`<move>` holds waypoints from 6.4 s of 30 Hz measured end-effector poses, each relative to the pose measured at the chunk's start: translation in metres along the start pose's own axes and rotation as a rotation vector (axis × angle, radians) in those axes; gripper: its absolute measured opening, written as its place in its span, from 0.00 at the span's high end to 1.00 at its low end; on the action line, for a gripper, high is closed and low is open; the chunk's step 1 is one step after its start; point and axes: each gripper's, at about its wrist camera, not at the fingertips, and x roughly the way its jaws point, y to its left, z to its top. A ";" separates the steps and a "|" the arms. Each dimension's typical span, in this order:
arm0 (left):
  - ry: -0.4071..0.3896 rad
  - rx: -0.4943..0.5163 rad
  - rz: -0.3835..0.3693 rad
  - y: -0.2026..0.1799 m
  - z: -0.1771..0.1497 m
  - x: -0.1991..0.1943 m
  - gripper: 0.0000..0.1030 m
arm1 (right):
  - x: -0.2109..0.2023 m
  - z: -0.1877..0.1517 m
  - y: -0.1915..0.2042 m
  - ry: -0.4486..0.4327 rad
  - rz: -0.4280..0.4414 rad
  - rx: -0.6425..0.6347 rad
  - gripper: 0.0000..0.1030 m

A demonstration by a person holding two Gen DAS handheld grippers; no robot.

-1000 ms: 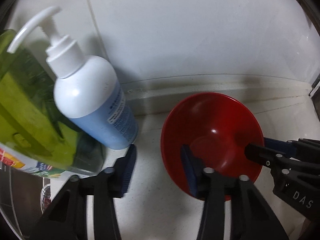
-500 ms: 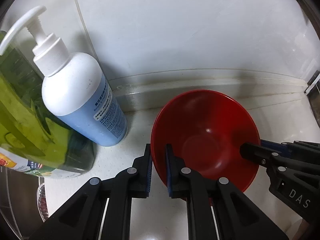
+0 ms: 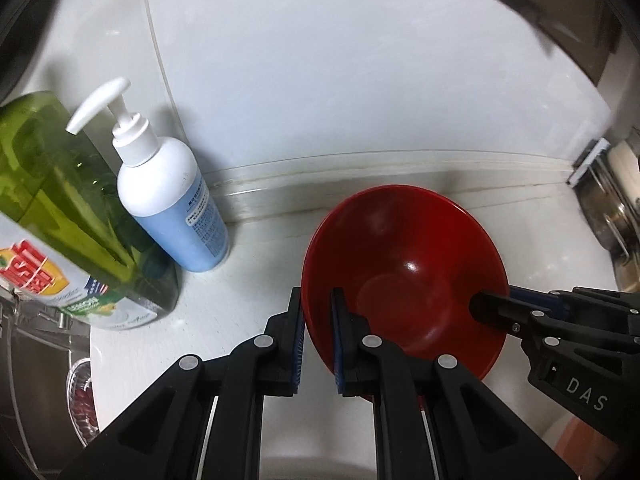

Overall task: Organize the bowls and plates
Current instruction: 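Lift the red-and-black bowl with both grippers and carry it over the pink bowl, then lower the red-and-black bowl into the pink bowl and open both grippers, then close both grippers on the rim of the nested bowl stack, then lift the nested bowls with both grippers and carry them over the lime-green plate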

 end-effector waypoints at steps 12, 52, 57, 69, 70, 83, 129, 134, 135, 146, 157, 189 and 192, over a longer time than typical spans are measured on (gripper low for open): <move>-0.028 0.067 -0.080 -0.031 -0.028 -0.054 0.87 | -0.042 -0.041 0.006 -0.051 -0.024 0.013 0.84; -0.004 0.324 -0.293 -0.193 -0.132 -0.134 0.85 | -0.171 -0.210 -0.110 -0.091 -0.138 0.180 0.85; 0.041 0.345 -0.297 -0.205 -0.143 -0.122 0.85 | -0.165 -0.222 -0.123 -0.068 -0.145 0.201 0.85; 0.119 0.388 -0.267 -0.223 -0.166 -0.097 0.84 | -0.145 -0.243 -0.145 -0.004 -0.132 0.244 0.85; 0.119 0.393 -0.261 -0.224 -0.167 -0.096 0.84 | -0.143 -0.244 -0.146 0.002 -0.130 0.243 0.85; 0.165 0.397 -0.248 -0.230 -0.175 -0.084 0.82 | -0.126 -0.253 -0.152 0.031 -0.126 0.248 0.84; 0.253 0.307 -0.207 -0.227 -0.173 -0.042 0.53 | -0.096 -0.259 -0.178 0.016 -0.046 0.437 0.66; 0.313 0.288 -0.255 -0.227 -0.176 -0.033 0.63 | -0.092 -0.260 -0.177 0.036 -0.036 0.441 0.67; 0.320 0.287 -0.263 -0.228 -0.176 -0.031 0.65 | -0.091 -0.259 -0.177 0.040 -0.039 0.436 0.71; 0.338 0.272 -0.289 -0.230 -0.175 -0.032 0.70 | -0.091 -0.259 -0.177 0.039 -0.077 0.451 0.77; 0.309 0.249 -0.271 -0.214 -0.168 -0.048 0.70 | -0.103 -0.249 -0.160 0.033 -0.066 0.441 0.78; 0.175 -0.158 -0.072 0.003 -0.167 -0.115 0.71 | -0.069 -0.187 0.026 0.127 0.130 0.005 0.78; 0.176 -0.198 -0.054 0.024 -0.174 -0.119 0.71 | -0.061 -0.186 0.046 0.143 0.144 -0.031 0.78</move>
